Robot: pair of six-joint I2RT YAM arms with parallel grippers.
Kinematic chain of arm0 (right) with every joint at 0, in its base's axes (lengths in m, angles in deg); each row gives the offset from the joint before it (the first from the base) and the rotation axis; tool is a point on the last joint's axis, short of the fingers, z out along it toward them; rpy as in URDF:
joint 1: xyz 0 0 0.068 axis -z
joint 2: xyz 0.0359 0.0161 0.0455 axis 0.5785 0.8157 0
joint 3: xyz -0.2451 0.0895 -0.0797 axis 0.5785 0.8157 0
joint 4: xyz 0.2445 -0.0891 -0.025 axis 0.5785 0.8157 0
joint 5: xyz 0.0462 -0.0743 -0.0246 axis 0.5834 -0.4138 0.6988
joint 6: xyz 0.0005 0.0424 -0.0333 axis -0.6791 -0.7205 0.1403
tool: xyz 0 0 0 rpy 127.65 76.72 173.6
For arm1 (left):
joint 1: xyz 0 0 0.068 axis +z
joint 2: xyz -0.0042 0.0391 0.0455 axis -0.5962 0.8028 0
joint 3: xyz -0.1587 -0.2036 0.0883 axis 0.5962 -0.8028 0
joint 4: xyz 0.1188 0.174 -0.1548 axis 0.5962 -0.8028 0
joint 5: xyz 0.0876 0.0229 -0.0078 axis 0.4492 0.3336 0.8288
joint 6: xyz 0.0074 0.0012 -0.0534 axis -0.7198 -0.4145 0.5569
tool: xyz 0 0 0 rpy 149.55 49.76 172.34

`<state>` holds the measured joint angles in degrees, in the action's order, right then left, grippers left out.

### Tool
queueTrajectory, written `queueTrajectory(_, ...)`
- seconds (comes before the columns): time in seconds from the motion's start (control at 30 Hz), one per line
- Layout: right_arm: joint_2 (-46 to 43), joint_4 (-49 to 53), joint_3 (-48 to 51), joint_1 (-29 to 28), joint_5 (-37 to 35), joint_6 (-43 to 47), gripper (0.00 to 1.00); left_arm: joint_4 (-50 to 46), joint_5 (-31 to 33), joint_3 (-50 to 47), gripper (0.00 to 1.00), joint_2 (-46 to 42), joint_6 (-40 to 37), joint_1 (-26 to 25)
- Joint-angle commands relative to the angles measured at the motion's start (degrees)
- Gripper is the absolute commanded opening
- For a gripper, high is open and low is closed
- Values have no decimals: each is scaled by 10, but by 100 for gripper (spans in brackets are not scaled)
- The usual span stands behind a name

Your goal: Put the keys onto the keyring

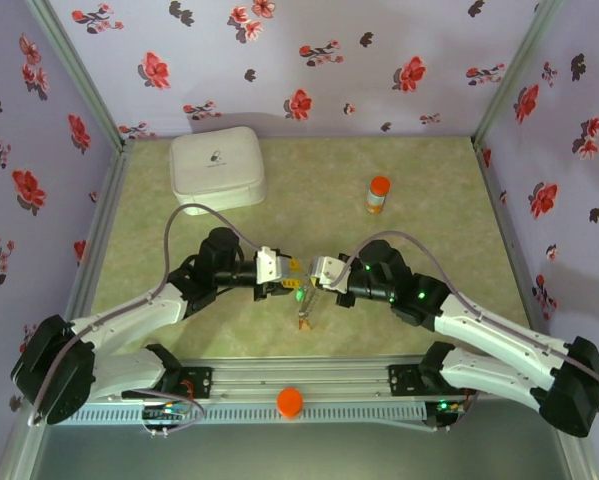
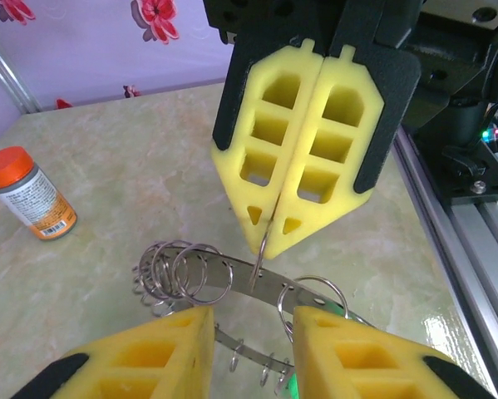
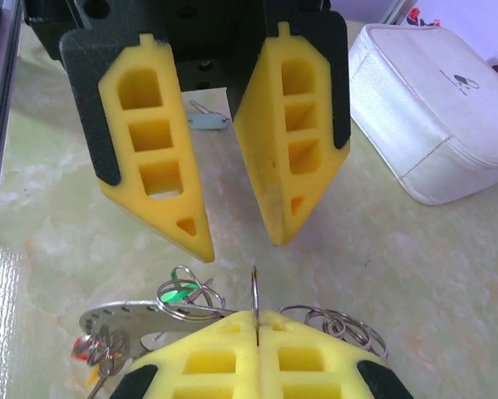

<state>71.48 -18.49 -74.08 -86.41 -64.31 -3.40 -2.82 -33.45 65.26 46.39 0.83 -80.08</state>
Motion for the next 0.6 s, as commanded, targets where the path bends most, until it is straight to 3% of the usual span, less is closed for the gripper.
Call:
queueTrajectory(0.0, 3, -4, -31, -5, 20, 9, 0, 11, 1, 18, 30, 11, -23, -8)
queueTrajectory(0.57, 41, 13, -63, -8, 57, 16, 0, 20, -14, 27, 18, 25, -34, -15)
